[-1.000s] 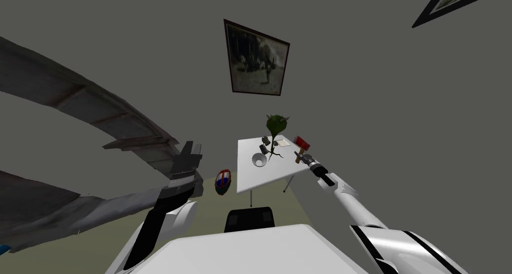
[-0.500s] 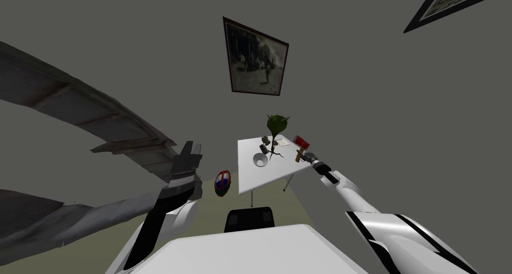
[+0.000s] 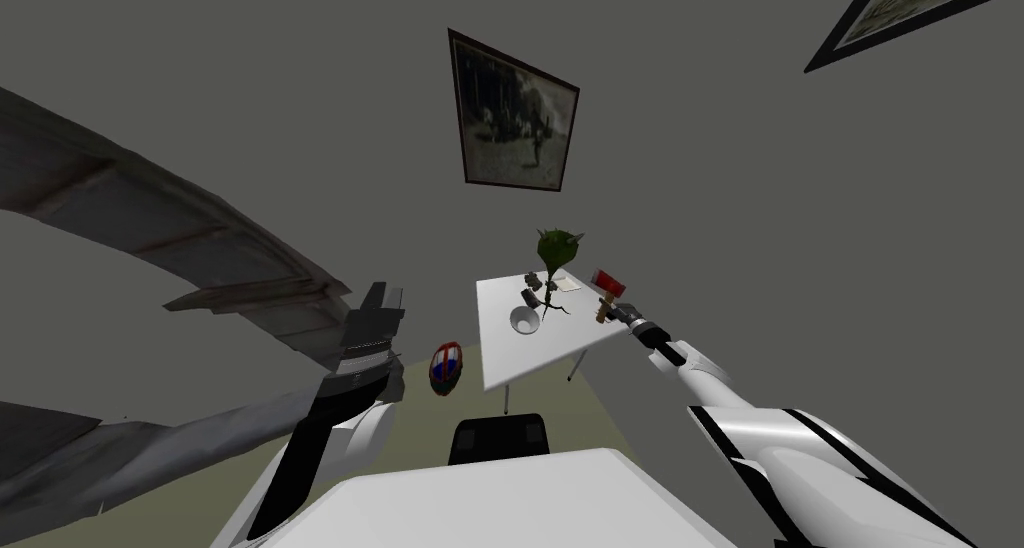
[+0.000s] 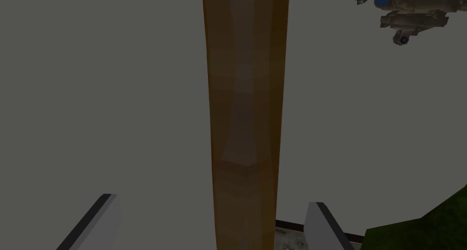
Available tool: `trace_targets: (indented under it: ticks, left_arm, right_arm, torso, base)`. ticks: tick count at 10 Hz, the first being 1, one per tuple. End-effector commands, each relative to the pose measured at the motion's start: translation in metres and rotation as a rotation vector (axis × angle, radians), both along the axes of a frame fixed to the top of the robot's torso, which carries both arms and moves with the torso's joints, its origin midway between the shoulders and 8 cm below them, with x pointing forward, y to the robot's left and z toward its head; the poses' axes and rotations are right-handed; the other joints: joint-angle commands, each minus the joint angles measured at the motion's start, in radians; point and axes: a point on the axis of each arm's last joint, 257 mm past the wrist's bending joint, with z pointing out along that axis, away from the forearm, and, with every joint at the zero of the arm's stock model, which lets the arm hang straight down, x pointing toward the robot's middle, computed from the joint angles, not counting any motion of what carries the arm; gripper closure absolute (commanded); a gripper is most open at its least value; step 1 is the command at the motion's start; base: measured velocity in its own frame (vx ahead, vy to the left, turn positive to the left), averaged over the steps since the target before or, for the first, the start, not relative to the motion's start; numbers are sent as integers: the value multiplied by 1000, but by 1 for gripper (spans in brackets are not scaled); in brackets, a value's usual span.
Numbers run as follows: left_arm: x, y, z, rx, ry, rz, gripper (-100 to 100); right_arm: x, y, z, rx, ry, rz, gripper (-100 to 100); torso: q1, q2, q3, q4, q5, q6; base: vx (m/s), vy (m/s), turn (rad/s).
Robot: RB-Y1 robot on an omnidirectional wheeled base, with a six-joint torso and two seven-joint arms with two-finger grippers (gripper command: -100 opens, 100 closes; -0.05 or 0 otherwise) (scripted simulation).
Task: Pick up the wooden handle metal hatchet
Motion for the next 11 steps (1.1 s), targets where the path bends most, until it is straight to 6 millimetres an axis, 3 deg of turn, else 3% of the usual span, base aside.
trace_targets:
  ticks: [1,5,6,7,8,11]
  left_arm:
    - [0,0,0,0,0,0,0]
    - [0,0,0,0,0,0,0]
    - [0,0,0,0,0,0,0]
    - [0,0,0,0,0,0,0]
    - [0,0,0,0,0,0,0]
    - [0,0,0,0,0,0,0]
  right_arm:
    - [0,0,0,0,0,0,100]
    - [0,0,0,-3,2,-1,100]
    - [0,0,-1,-2,2,-1,0]
    - [-9,7,-30,24,45,-19,100]
    - [-12,5,-35,21,58,-29,100]
    - [-5,13,-23,13,34,-7,100]
  torso:
    - [0,0,0,0,0,0]
    - [-1,1,1,1,0,0]
    - [0,1,1,1,0,0]
    - [0,1,1,1,0,0]
    - [-4,1,-1,-4,-7,-4]
    - [-8,-4,-7,-11,-14,0]
  base:
    - [0,0,0]
    - [0,0,0]
    - [0,0,0]
    - [-9,-98,113]
    - [-15,-110,110]
    - [-4,-15,2]
